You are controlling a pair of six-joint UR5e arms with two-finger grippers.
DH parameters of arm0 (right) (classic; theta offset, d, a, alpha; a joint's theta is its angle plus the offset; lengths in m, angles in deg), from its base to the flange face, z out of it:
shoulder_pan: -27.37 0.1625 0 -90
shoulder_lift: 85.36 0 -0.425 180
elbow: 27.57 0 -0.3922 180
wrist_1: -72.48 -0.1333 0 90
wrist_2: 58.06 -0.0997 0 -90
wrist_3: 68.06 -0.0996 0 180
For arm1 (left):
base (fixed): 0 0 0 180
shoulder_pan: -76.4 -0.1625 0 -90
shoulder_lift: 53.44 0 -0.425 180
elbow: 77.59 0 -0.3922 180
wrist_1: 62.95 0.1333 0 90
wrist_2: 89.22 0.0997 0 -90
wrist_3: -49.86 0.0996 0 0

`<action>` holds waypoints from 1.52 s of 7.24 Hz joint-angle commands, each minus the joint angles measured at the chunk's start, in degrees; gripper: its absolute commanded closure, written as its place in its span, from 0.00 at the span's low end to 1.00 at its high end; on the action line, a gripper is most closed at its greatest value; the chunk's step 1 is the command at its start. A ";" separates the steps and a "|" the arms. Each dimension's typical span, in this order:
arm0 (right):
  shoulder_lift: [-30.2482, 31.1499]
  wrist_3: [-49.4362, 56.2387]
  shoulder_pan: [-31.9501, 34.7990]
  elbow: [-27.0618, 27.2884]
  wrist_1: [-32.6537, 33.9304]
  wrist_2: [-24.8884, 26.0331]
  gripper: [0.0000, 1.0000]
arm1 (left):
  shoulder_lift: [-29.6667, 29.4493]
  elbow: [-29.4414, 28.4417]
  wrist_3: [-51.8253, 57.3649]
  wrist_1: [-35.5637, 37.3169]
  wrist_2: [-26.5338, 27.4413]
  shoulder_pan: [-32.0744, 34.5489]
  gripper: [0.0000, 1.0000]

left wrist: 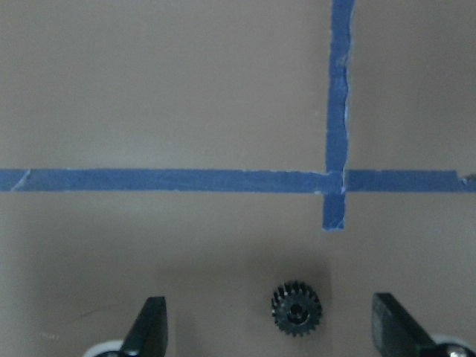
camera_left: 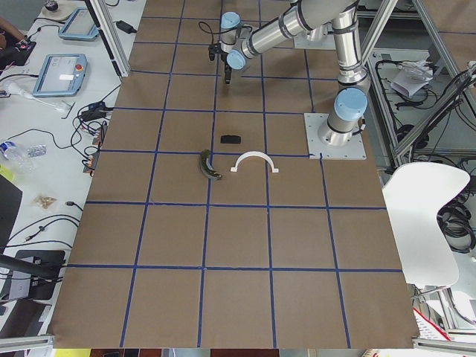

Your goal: Place bearing gear from tray to pile

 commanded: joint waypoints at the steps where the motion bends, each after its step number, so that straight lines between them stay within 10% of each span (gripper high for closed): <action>1: -0.30 2.75 -0.02 0.14 0.38 0.11 0.28 | -0.14 -0.01 0.15 0.90 0.01 0.15 0.41; 6: -0.39 4.08 -0.02 0.58 0.64 1.25 0.37 | 0.04 -0.09 0.33 1.69 0.01 0.06 0.77; 11: -0.21 3.11 0.06 1.11 3.19 3.19 0.76 | 6.44 0.70 6.19 -5.40 4.41 -7.22 0.77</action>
